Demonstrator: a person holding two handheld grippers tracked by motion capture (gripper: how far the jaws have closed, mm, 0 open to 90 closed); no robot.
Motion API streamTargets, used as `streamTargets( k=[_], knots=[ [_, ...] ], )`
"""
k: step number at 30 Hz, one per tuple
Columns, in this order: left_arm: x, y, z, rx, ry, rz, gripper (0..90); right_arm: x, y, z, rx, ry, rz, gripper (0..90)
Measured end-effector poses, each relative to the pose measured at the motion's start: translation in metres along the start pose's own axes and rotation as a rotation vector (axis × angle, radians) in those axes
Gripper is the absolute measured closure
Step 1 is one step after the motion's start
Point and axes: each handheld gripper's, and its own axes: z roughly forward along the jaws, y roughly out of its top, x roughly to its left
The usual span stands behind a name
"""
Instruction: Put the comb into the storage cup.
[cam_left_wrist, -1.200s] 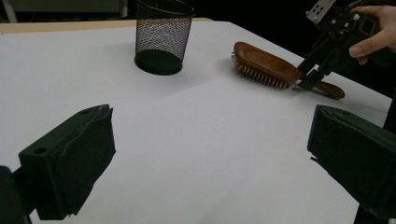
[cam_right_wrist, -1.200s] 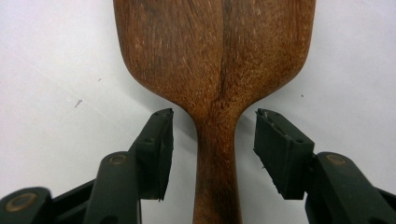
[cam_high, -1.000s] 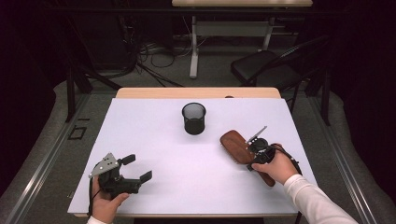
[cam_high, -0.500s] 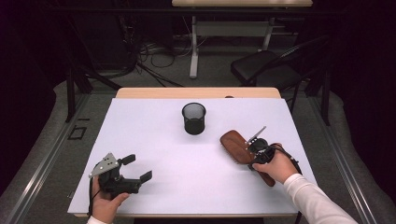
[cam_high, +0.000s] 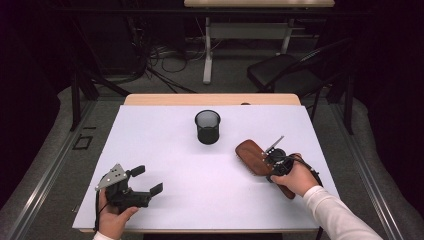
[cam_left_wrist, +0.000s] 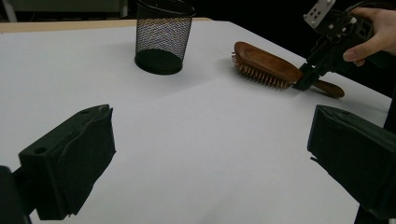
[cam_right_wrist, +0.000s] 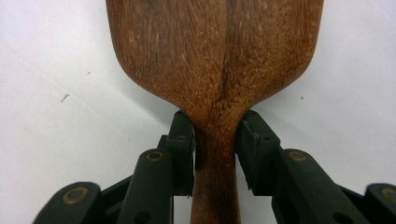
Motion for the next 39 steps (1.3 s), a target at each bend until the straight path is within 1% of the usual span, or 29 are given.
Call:
streamTargets(
  k=[3,4,5,6,8,9,13,19,20,21,22,24,27,31,32,33,34,37,38,39],
  knots=[
    [0.0000,0.0000,0.0002,0.001,0.000,0.001,0.9,-0.0005,-0.0002,-0.0001,0.000,-0.001,-0.008,68.8],
    [0.0001,0.0000,0.0001,0.003,0.000,0.004,0.9,0.0001,-0.0003,-0.0003,0.001,0.000,-0.002,69.0],
    [0.0000,0.0000,0.0002,0.001,0.000,0.001,0.9,-0.0008,-0.0004,0.0000,-0.005,0.002,-0.011,69.3],
    [0.0000,0.0000,0.0002,0.001,0.000,0.001,0.9,-0.0007,-0.0005,0.0001,-0.007,0.004,-0.008,69.7],
    [0.0000,0.0000,0.0001,0.000,0.000,-0.001,0.9,-0.0003,-0.0004,-0.0014,0.012,0.002,0.000,69.9],
    [0.0003,0.0000,0.0001,0.001,-0.004,0.000,0.9,-0.0002,-0.0012,0.0005,-0.016,0.010,0.005,69.9],
    [0.0001,0.0000,0.0001,0.001,-0.001,0.000,0.9,-0.0006,-0.0004,-0.0024,0.020,0.008,0.006,70.3],
    [0.0003,0.0001,0.0000,0.001,-0.003,0.000,0.9,0.0002,0.0002,-0.0023,0.018,0.003,-0.006,70.9],
    [0.0003,0.0000,0.0001,0.001,-0.003,0.000,0.9,0.0009,0.0000,-0.0018,0.013,0.004,0.002,71.0],
    [0.0002,0.0000,0.0001,0.000,0.000,0.000,0.9,0.0005,0.0012,-0.0044,0.051,-0.005,-0.008,71.0],
    [0.0002,-0.0001,0.0001,0.000,0.000,0.000,0.9,-0.0004,0.0022,-0.0056,0.070,-0.009,-0.027,71.1],
    [0.0002,-0.0001,0.0000,0.000,0.000,0.000,0.9,-0.0001,0.0020,-0.0051,0.062,-0.008,-0.020,71.2],
    [0.0003,0.0000,-0.0001,0.001,-0.003,0.000,0.9,0.0015,0.0009,-0.0030,0.026,0.000,-0.003,71.3],
    [0.0002,-0.0001,0.0000,0.000,0.000,0.000,0.9,0.0021,0.0008,-0.0034,0.026,0.000,0.013,71.5],
    [0.0003,0.0000,0.0000,0.001,-0.004,0.000,0.9,0.0026,-0.0005,-0.0001,-0.024,0.010,0.023,71.5],
    [0.0003,0.0000,0.0000,0.001,-0.003,0.000,0.9,0.0034,-0.0015,0.0022,-0.060,0.019,0.036,71.5],
    [0.0004,0.0000,0.0000,0.001,-0.004,0.000,0.9,0.0046,-0.0017,0.0019,-0.061,0.018,0.052,71.6],
    [0.0004,0.0000,-0.0001,0.001,-0.003,0.000,0.9,0.0035,0.0001,-0.0032,-0.001,0.000,0.020,71.6],
    [0.0003,0.0000,-0.0001,0.001,-0.003,0.000,0.9,0.0028,-0.0005,-0.0025,-0.015,0.005,0.016,71.7],
    [0.0004,0.0000,0.0000,0.001,-0.004,0.000,0.9,0.0028,-0.0009,-0.0026,-0.013,0.004,0.020,71.7]
  ],
)
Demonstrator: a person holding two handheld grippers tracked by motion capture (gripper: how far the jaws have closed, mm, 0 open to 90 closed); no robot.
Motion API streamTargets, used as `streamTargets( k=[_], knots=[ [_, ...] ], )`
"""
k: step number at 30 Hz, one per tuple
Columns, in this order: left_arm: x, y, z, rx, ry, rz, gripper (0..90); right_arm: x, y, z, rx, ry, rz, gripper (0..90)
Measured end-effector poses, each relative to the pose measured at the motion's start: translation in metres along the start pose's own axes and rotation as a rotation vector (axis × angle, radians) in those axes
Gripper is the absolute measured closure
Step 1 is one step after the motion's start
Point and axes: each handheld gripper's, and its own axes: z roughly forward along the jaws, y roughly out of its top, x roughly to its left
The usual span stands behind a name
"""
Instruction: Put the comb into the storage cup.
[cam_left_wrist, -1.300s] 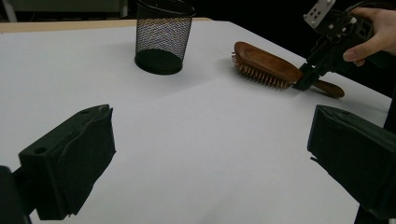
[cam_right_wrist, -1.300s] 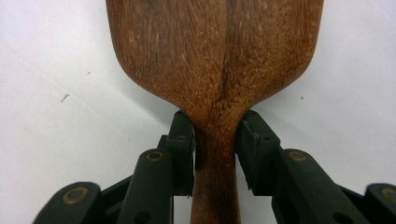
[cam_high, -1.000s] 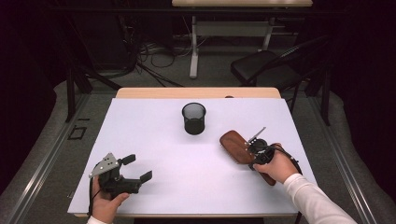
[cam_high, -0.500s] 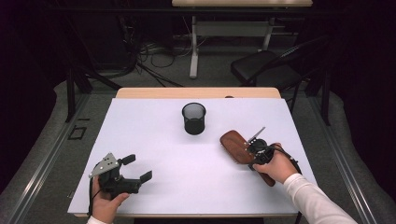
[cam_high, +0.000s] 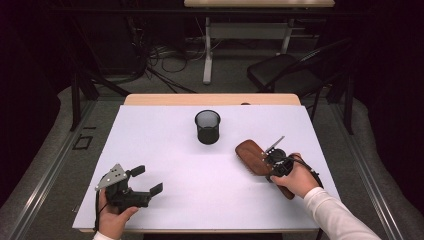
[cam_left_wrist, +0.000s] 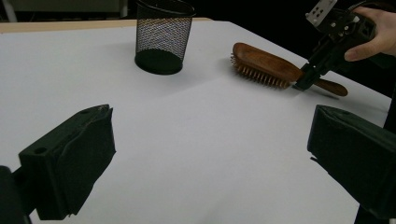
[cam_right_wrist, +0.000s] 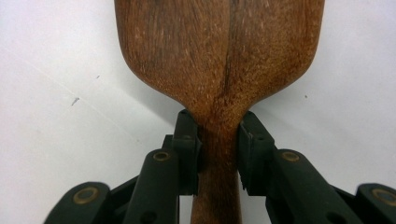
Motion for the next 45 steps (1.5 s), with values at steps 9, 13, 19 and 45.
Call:
streamTargets(
  k=[9,13,19,45],
  knots=[
    [-0.0002,0.0000,0.0001,0.000,0.003,0.000,0.9,-0.0002,-0.0027,-0.0004,-0.021,0.002,-0.002,71.9],
    [-0.0001,0.0000,0.0000,0.000,0.001,-0.001,0.9,-0.0016,-0.0030,-0.0019,-0.010,-0.004,-0.017,71.9],
    [0.0000,0.0000,0.0000,0.000,0.000,0.000,0.9,-0.0006,-0.0048,-0.0019,-0.025,0.001,-0.004,72.0],
    [-0.0001,-0.0002,0.0004,-0.001,0.003,0.001,0.9,-0.0010,-0.0096,-0.0025,-0.084,0.011,0.006,72.1]
  ],
)
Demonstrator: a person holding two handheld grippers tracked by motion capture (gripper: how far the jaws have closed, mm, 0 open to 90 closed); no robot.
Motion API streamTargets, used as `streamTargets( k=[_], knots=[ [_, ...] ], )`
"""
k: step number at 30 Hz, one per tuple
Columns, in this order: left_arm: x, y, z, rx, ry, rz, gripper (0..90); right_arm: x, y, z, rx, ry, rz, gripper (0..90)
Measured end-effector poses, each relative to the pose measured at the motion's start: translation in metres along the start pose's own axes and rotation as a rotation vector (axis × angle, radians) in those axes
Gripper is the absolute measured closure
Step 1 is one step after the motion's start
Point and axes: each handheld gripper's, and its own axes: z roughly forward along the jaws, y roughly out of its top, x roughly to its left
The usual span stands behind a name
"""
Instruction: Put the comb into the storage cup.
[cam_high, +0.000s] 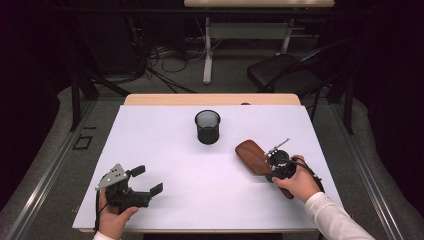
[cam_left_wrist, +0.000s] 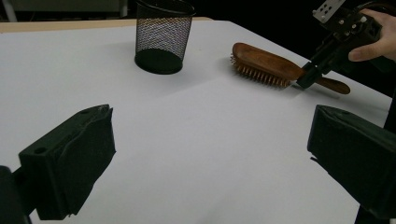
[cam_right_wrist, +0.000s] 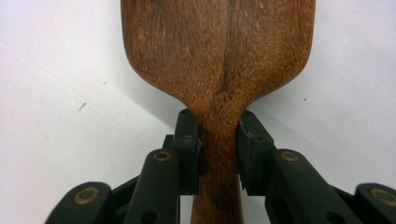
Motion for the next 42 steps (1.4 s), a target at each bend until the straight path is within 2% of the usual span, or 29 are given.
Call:
streamTargets(
  k=[2,5,6,7,8,9,10,12,13,15,16,18,19,20,22,25,31,42],
  knots=[
    [0.0000,0.0000,0.0000,0.000,0.001,0.000,0.9,-0.0003,0.0007,-0.0029,0.036,-0.006,-0.006,72.1],
    [-0.0002,0.0000,0.0000,0.002,0.001,0.001,0.9,-0.0004,0.0002,-0.0028,0.026,-0.005,-0.007,72.1],
    [-0.0002,-0.0001,0.0001,0.001,0.001,0.001,0.9,0.0005,-0.0019,0.0016,-0.042,0.009,0.013,72.1],
    [-0.0001,-0.0001,0.0002,0.001,-0.001,0.001,0.9,0.0023,-0.0035,0.0041,-0.084,0.017,0.042,72.1],
    [0.0000,-0.0001,0.0003,0.002,-0.001,0.001,0.9,0.0025,-0.0031,0.0023,-0.060,0.014,0.043,72.1],
    [0.0000,-0.0001,0.0003,0.002,-0.001,0.002,0.9,0.0016,-0.0012,-0.0020,0.002,0.007,0.020,72.1],
    [0.0001,-0.0001,0.0003,0.002,-0.001,0.002,0.9,0.0010,-0.0007,-0.0026,0.006,0.002,0.001,72.1],
    [0.0001,-0.0001,0.0004,0.003,-0.001,0.002,0.9,0.0012,-0.0005,-0.0040,0.021,-0.004,-0.001,72.1],
    [0.0002,-0.0001,0.0004,0.005,-0.002,0.003,0.9,0.0016,-0.0014,-0.0019,-0.012,0.003,0.009,72.1],
    [0.0000,-0.0001,0.0005,0.006,-0.002,0.001,0.9,0.0016,-0.0012,-0.0030,-0.002,0.002,0.011,72.1],
    [0.0001,-0.0002,0.0004,0.006,-0.002,0.002,0.9,0.0014,-0.0019,-0.0019,-0.022,0.007,0.014,72.1],
    [0.0001,-0.0002,0.0005,0.007,-0.002,0.003,0.9,0.0032,-0.0024,-0.0028,-0.018,0.012,0.044,72.1],
    [0.0002,-0.0002,0.0006,0.007,-0.003,0.004,0.9,0.0012,-0.0023,-0.0025,-0.024,0.012,0.019,72.1],
    [0.0002,-0.0003,0.0007,0.005,-0.004,0.003,0.9,0.0016,-0.0030,-0.0014,-0.042,0.016,0.026,72.1],
    [0.0000,-0.0003,0.0008,0.007,-0.004,0.001,0.9,0.0021,-0.0032,-0.0025,-0.034,0.014,0.037,72.1],
    [0.0001,-0.0003,0.0009,0.006,-0.002,0.001,0.9,0.0012,-0.0036,-0.0031,-0.036,0.010,0.020,72.2],
    [0.0006,-0.0005,0.0012,0.004,-0.003,0.000,0.9,0.0015,-0.0054,-0.0032,-0.056,0.016,0.041,72.2],
    [0.0009,-0.0007,0.0017,0.007,-0.001,-0.001,1.2,0.0021,-0.0067,-0.0047,-0.069,0.021,0.039,72.2]
  ],
)
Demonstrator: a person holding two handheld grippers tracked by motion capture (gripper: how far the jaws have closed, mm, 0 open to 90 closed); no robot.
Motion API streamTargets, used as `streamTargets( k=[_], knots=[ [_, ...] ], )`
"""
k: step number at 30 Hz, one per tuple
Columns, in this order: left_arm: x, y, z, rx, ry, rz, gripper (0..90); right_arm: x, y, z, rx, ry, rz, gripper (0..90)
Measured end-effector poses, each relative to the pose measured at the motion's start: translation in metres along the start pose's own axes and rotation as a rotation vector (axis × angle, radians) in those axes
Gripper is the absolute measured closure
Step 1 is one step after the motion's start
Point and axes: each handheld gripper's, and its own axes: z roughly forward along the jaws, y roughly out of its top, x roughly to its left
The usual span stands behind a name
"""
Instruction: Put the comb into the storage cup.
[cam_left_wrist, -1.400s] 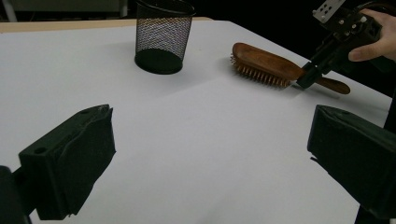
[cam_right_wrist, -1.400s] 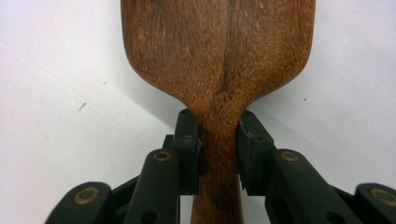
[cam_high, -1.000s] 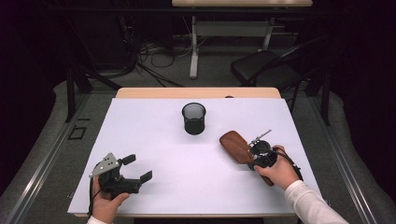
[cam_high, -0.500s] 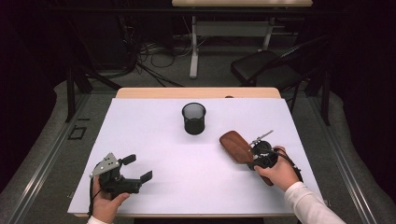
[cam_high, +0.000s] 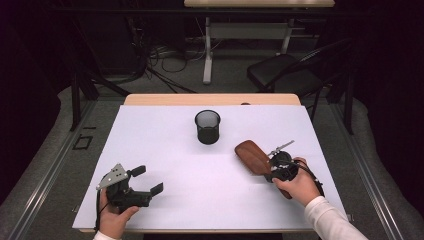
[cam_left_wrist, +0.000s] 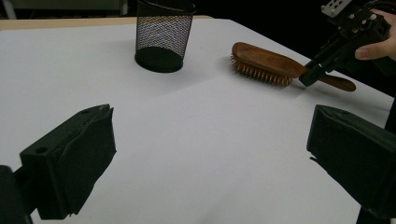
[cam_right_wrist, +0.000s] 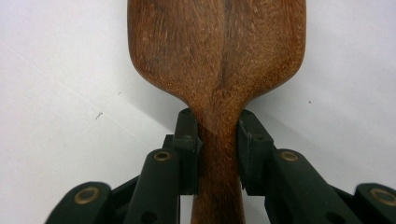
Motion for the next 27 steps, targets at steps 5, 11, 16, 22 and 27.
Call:
streamTargets(
  k=[5,11,16,22,27],
  knots=[
    [0.000,0.000,0.000,0.001,0.000,-0.002,1.2,0.000,-0.001,0.000,-0.026,0.007,0.018,72.2],
    [0.000,0.000,0.000,0.003,0.002,0.000,1.1,-0.001,-0.001,-0.001,-0.031,0.010,0.014,72.1],
    [0.000,0.000,0.000,0.002,0.003,0.000,1.2,-0.002,-0.001,-0.003,-0.050,0.013,0.016,72.2],
    [0.000,0.000,0.000,0.004,0.002,0.002,1.2,-0.001,-0.001,-0.007,-0.075,0.021,0.025,72.1],
    [0.000,0.000,0.000,0.002,0.003,0.002,1.2,0.001,-0.001,-0.010,-0.104,0.025,0.032,72.1]
  ],
)
